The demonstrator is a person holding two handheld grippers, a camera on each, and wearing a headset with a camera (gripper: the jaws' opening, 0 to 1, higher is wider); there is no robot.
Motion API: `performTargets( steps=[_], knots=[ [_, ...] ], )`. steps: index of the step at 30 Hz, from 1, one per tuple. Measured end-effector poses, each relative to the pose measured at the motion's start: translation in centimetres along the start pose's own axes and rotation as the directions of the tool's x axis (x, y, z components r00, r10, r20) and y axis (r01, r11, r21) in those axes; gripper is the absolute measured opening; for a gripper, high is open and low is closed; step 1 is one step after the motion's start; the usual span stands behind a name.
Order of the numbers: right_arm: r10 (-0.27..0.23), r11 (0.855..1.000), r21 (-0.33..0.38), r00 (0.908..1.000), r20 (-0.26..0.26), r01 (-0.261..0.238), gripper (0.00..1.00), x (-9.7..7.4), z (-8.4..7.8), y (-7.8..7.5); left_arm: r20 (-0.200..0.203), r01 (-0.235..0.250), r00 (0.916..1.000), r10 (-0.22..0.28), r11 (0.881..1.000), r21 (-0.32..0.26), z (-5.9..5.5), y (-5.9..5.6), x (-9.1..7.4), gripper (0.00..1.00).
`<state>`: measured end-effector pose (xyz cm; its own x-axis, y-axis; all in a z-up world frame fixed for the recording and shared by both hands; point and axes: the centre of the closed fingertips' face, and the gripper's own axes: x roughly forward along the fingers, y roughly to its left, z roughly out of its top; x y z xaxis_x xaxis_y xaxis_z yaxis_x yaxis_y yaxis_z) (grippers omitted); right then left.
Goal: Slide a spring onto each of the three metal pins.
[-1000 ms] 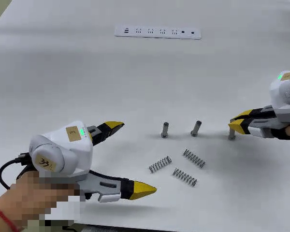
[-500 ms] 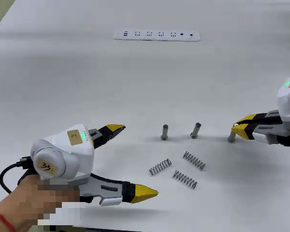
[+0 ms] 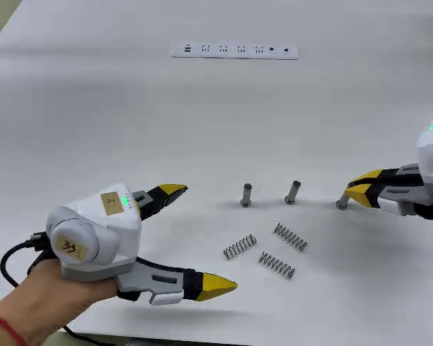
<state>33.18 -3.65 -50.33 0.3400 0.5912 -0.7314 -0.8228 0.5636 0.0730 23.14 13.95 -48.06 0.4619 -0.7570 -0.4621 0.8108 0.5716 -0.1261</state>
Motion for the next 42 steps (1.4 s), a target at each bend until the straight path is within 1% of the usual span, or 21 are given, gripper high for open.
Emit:
performTargets(
  steps=[11,14,17,24,28,36,38,42],
  knots=[
    [-0.012,1.000,-0.001,0.9997,0.023,0.012,0.09,0.19,0.29,-0.07,0.002,0.001,1.0000,-0.001,1.000,0.001,0.19,-0.01,0.12,1.00],
    [-0.011,1.000,0.002,0.9996,0.025,0.011,0.09,0.34,0.24,-0.32,0.003,0.002,1.0000,-0.002,1.000,-0.001,0.22,0.00,0.15,1.00],
    [-0.010,1.000,0.001,0.9995,0.029,0.010,0.09,0.30,0.28,-0.22,0.004,0.001,1.0000,-0.001,1.000,-0.001,0.25,0.02,0.18,1.00],
    [-0.007,1.000,-0.002,0.9996,0.028,0.007,0.09,0.17,0.29,-0.11,0.004,0.002,1.0000,-0.002,1.000,-0.002,0.29,0.02,0.27,1.00],
    [-0.008,1.000,0.000,0.9995,0.030,0.008,0.09,0.37,0.17,-0.42,0.006,0.004,1.0000,-0.004,1.000,-0.001,0.34,-0.04,0.32,1.00],
    [-0.002,1.000,0.001,0.9994,0.034,0.002,0.10,0.23,0.21,-0.17,0.006,0.003,1.0000,-0.003,1.000,-0.002,0.34,-0.09,0.34,1.00],
    [-0.005,1.000,-0.004,0.9996,0.029,0.005,0.10,0.29,-0.01,-0.34,0.008,0.003,1.0000,-0.003,1.000,-0.002,0.36,-0.09,0.33,1.00],
    [-0.005,1.000,-0.004,0.9995,0.032,0.006,0.10,0.22,0.16,-0.09,0.009,0.002,1.0000,-0.002,1.000,-0.003,0.36,-0.07,0.29,1.00]
  ],
)
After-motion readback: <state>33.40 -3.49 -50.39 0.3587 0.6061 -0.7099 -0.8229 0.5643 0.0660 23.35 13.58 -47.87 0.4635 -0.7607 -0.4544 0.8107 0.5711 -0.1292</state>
